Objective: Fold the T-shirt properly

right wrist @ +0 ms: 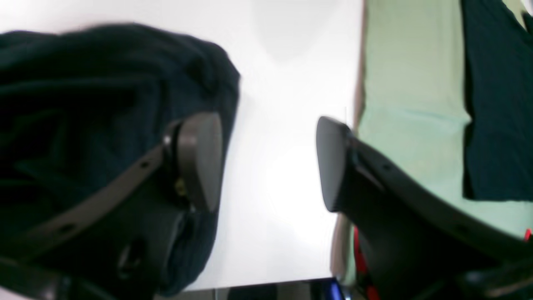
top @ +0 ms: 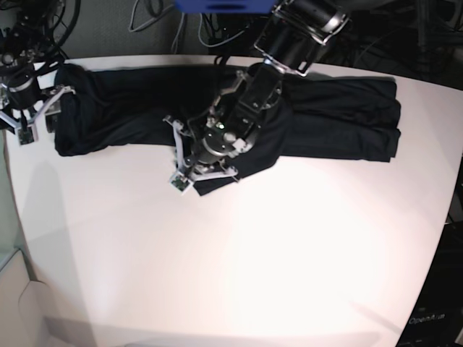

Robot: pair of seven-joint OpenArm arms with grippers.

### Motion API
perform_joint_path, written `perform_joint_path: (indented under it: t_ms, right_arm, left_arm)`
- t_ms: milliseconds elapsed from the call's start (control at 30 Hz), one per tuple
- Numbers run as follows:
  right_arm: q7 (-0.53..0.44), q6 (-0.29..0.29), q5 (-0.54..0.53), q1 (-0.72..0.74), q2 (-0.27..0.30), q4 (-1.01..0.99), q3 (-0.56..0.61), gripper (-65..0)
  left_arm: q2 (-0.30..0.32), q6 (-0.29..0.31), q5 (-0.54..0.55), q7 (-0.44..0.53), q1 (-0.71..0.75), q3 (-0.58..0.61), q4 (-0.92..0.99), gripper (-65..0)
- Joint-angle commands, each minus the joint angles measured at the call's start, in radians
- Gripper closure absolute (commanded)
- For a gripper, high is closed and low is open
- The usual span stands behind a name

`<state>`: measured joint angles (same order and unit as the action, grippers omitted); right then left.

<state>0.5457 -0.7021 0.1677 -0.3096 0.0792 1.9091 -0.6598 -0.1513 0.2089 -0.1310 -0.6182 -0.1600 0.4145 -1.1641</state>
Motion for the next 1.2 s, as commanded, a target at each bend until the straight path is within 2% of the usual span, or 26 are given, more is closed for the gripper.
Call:
perform_joint_path:
  t_ms: [0,200,333,467,767,833,1000,1167]
  right_arm:
    - [-0.02,0.004,-0.003,0.003,0.012,0.016,-0.001,-36.6]
    - [-0.019,0.004,-0.003,0.002,0.012,0.016,0.007,-36.6]
    - [-0.02,0.004,-0.003,0.002,0.012,0.016,0.013,-36.6]
    - [-0.02,0.004,-0.003,0.002,0.012,0.016,0.045,-36.6]
    - [-0.022,0.004,-0.003,-0.001,-0.008,0.016,0.091,-36.6]
    - [-0.022,0.004,-0.003,0.0,-0.011,0.016,0.091,-36.6]
    - [-0.022,0.004,-0.003,0.002,-0.02,0.016,0.093,-36.6]
    - [-0.022,0.004,-0.003,0.002,-0.02,0.016,0.093,-36.6]
  left_arm:
    - [-0.006,-0.004,-0.005,-0.01,-0.006,-0.032,-0.037,0.0]
    - [0.022,-0.002,-0.005,-0.012,0.075,-0.193,-0.305,0.0]
    - [0.065,0.007,0.001,-0.104,0.144,-0.25,-0.471,0.0]
    - [0.089,0.01,0.003,-0.116,0.261,-0.358,-0.612,0.0]
    - [0.094,0.024,0.004,-0.114,0.442,-0.609,-0.765,0.0]
    - [0.092,0.082,0.004,-0.114,0.452,-0.667,-0.765,0.0]
    - [0.083,0.277,0.004,-0.114,0.466,-0.86,-0.756,0.0]
    - [0.078,0.406,0.003,-0.114,0.472,-1.017,-0.752,0.0]
